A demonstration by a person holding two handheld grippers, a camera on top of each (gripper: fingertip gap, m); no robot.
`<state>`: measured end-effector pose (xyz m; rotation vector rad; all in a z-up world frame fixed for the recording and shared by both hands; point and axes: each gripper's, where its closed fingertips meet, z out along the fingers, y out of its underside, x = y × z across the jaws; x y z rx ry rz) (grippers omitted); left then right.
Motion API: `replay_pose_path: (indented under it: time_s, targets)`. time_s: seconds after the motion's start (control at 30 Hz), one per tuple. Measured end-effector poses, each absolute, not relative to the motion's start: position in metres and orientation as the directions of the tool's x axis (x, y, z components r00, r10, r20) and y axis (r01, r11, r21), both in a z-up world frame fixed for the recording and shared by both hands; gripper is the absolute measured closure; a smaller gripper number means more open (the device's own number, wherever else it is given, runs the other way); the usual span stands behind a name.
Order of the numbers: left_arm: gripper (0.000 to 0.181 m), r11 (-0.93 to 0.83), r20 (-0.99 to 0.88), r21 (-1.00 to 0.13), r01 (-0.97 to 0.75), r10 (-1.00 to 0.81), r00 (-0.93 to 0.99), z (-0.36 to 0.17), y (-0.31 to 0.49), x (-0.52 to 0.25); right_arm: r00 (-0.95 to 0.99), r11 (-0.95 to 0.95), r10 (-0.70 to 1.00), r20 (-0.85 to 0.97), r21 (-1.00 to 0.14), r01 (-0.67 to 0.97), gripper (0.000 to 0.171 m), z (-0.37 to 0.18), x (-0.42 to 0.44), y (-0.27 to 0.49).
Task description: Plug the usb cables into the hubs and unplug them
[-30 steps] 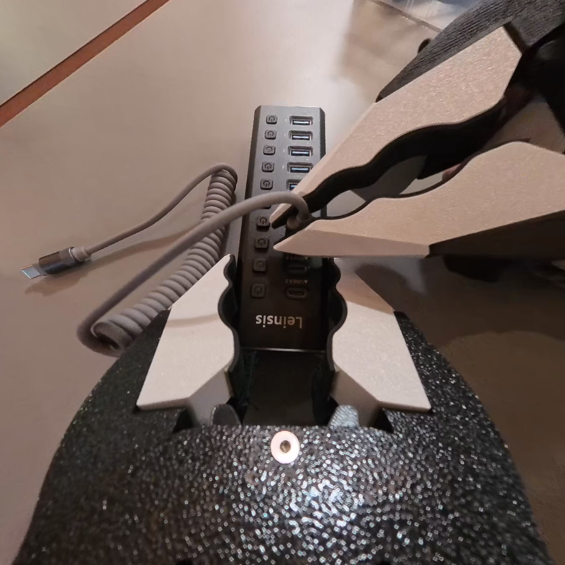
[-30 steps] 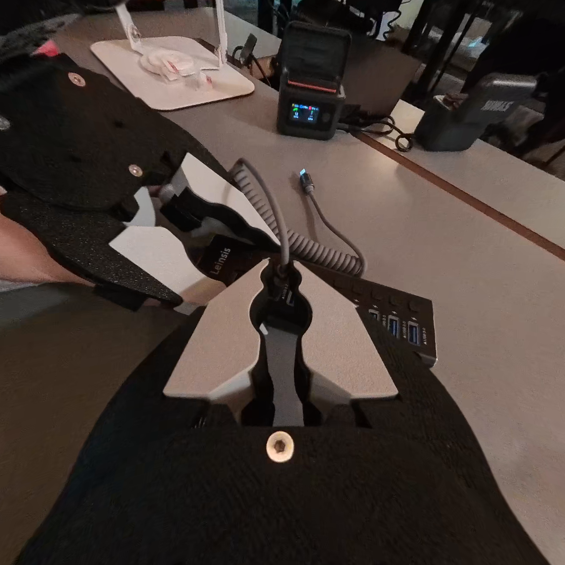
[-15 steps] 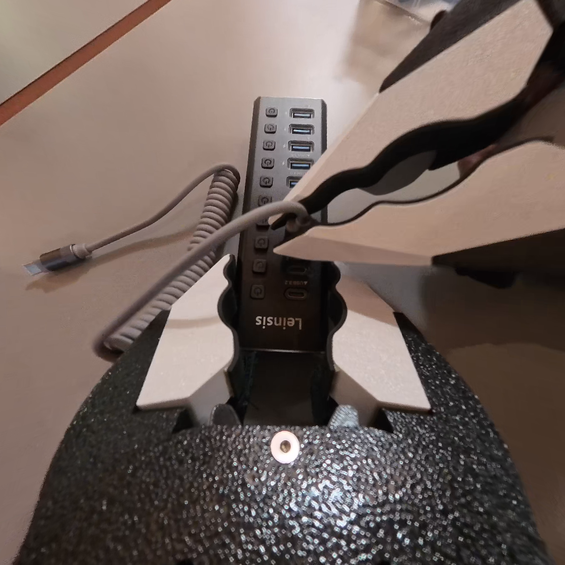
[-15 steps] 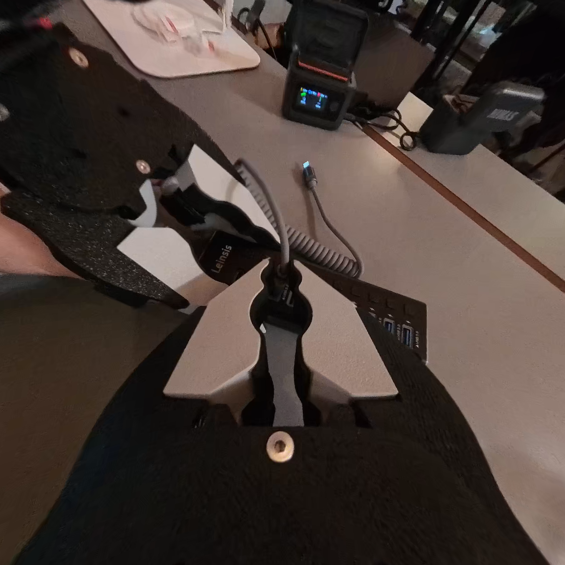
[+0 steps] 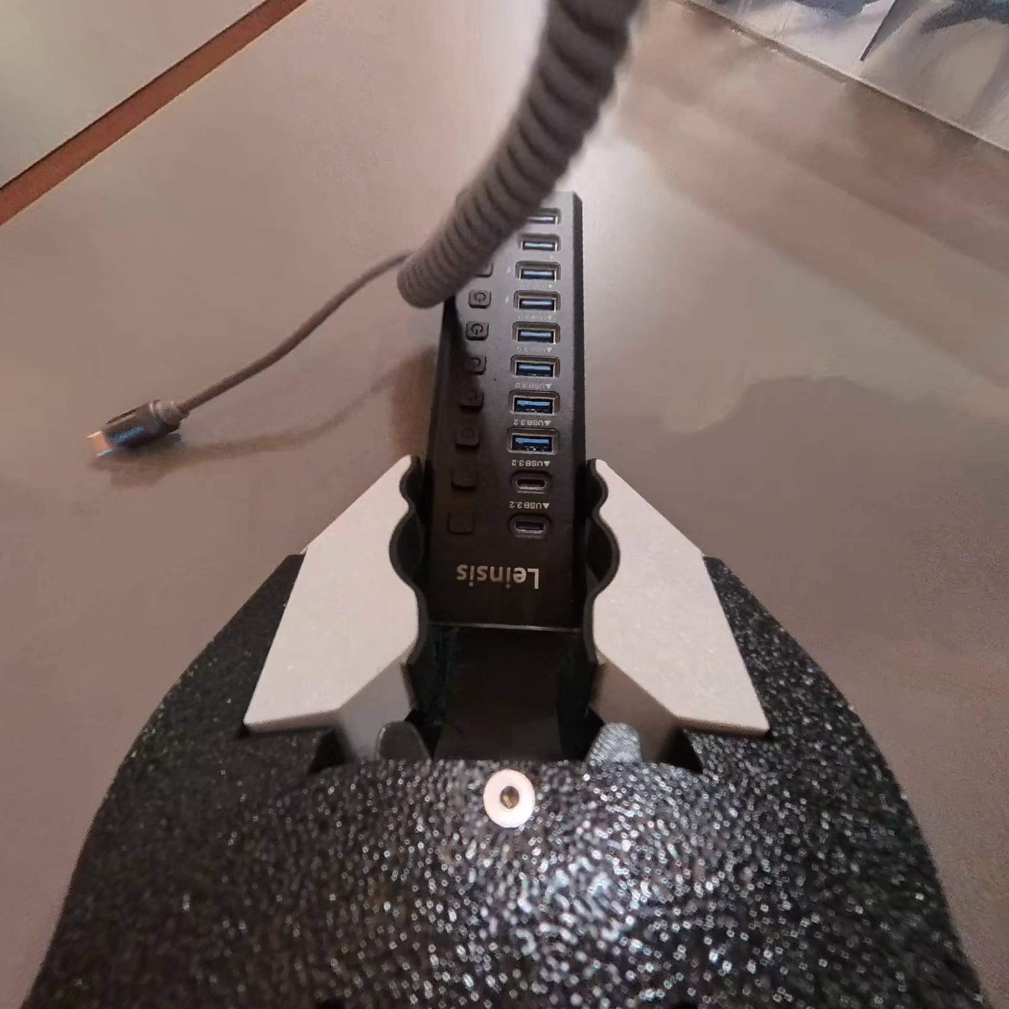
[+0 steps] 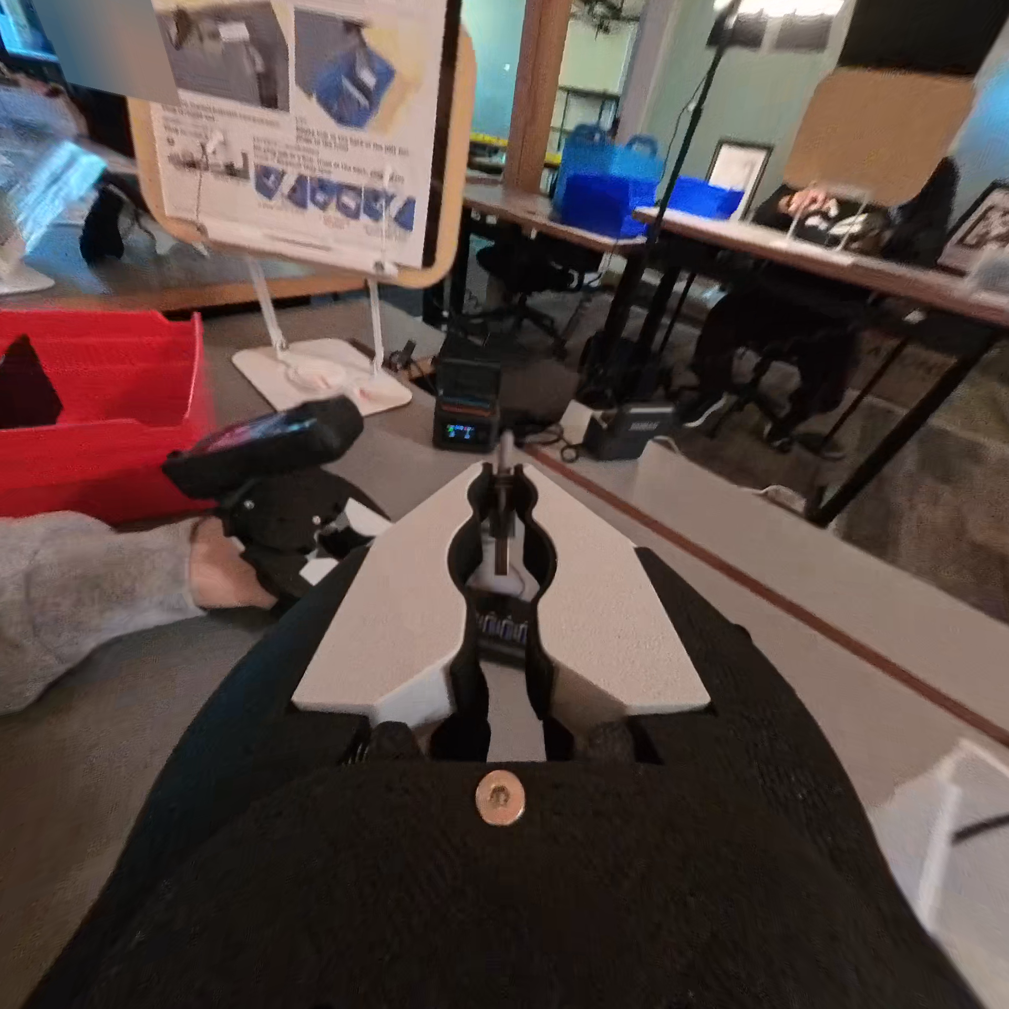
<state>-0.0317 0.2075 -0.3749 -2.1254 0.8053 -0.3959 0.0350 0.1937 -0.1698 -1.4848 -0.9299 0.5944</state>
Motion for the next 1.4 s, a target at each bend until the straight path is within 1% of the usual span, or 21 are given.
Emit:
replay_pose_path:
  time_s: [0.03, 0.13, 0.2, 0.3, 0.4, 0.53, 0.67, 0.77, 0.83, 0.93, 1.0, 1.07, 1.13, 1.2, 1.23, 1.3, 1.37, 1.4]
  targets:
    - [0.123, -0.468, 0.006, -0.783, -0.410, -0.665, 0.747, -0.375, 0.208, -0.032, 0.559, 0.083, 0.809, 0.181, -0.977, 0.198, 0.165, -0.149, 0.044, 0.189]
    - [0.123, -0.467, 0.005, -0.783, -0.412, -0.666, 0.746, -0.375, 0.208, -0.032, 0.602, 0.179, 0.754, 0.264, -0.964, 0.199, 0.168, -0.089, 0.078, 0.180]
    - [0.123, -0.467, 0.005, -0.782, -0.413, -0.667, 0.745, -0.375, 0.208, -0.032, 0.621, 0.236, 0.711, 0.331, -0.943, 0.234, 0.169, -0.050, 0.100, 0.178]
    - [0.123, -0.467, 0.005, -0.782, -0.412, -0.667, 0.745, -0.375, 0.208, -0.032, 0.611, 0.257, 0.693, 0.383, -0.923, 0.287, 0.168, -0.009, 0.119, 0.177]
    - [0.123, -0.467, 0.006, -0.782, -0.412, -0.667, 0.745, -0.375, 0.208, -0.032, 0.639, 0.278, 0.630, 0.442, -0.896, 0.345, 0.169, 0.023, 0.143, 0.179]
    - [0.123, -0.467, 0.005, -0.783, -0.412, -0.667, 0.745, -0.375, 0.208, -0.032, 0.713, 0.295, 0.455, 0.533, -0.846, 0.444, 0.170, 0.068, 0.197, 0.178]
    - [0.123, -0.467, 0.005, -0.782, -0.412, -0.667, 0.745, -0.375, 0.208, -0.032, 0.782, 0.253, 0.349, 0.516, -0.856, 0.452, 0.170, 0.096, 0.255, 0.174]
    - [0.123, -0.467, 0.005, -0.782, -0.412, -0.667, 0.745, -0.375, 0.208, -0.032, 0.820, 0.206, 0.313, 0.479, -0.877, 0.434, 0.170, 0.098, 0.289, 0.174]
    - [0.123, -0.466, 0.005, -0.782, -0.413, -0.668, 0.744, -0.375, 0.208, -0.032, 0.838, 0.163, 0.306, 0.452, -0.892, 0.422, 0.170, 0.087, 0.305, 0.177]
    - [0.123, -0.466, 0.005, -0.782, -0.413, -0.668, 0.744, -0.375, 0.208, -0.032, 0.845, 0.077, 0.328, 0.422, -0.904, 0.422, 0.170, 0.049, 0.322, 0.189]
    - [0.123, -0.466, 0.005, -0.782, -0.413, -0.668, 0.744, -0.375, 0.208, -0.032, 0.828, 0.013, 0.403, 0.389, -0.908, 0.420, 0.170, 0.010, 0.319, 0.196]
    - [0.123, -0.466, 0.005, -0.782, -0.413, -0.668, 0.744, -0.375, 0.208, -0.032, 0.790, -0.081, 0.479, 0.383, -0.877, 0.475, 0.170, -0.044, 0.313, 0.203]
    - [0.123, -0.466, 0.005, -0.782, -0.413, -0.668, 0.744, -0.375, 0.208, -0.032, 0.710, -0.170, 0.568, 0.418, -0.784, 0.597, 0.170, -0.107, 0.307, 0.207]
    - [0.123, -0.466, 0.005, -0.782, -0.413, -0.668, 0.744, -0.375, 0.208, -0.032, 0.598, -0.246, 0.684, 0.418, -0.639, 0.728, 0.170, -0.174, 0.301, 0.202]
    - [0.123, -0.466, 0.005, -0.782, -0.413, -0.668, 0.744, -0.375, 0.208, -0.032, 0.543, -0.276, 0.745, 0.387, -0.563, 0.779, 0.170, -0.205, 0.299, 0.195]
    - [0.123, -0.466, 0.005, -0.782, -0.413, -0.669, 0.744, -0.375, 0.207, -0.032, 0.475, -0.343, 0.839, 0.266, -0.421, 0.840, 0.170, -0.259, 0.294, 0.178]
    - [0.123, -0.466, 0.005, -0.783, -0.413, -0.669, 0.743, -0.375, 0.207, -0.032, 0.442, -0.384, 0.881, 0.169, -0.293, 0.876, 0.170, -0.297, 0.294, 0.163]
    - [0.123, -0.466, 0.005, -0.783, -0.413, -0.669, 0.743, -0.375, 0.207, -0.032, 0.437, -0.396, 0.889, 0.141, -0.245, 0.885, 0.167, -0.309, 0.294, 0.159]
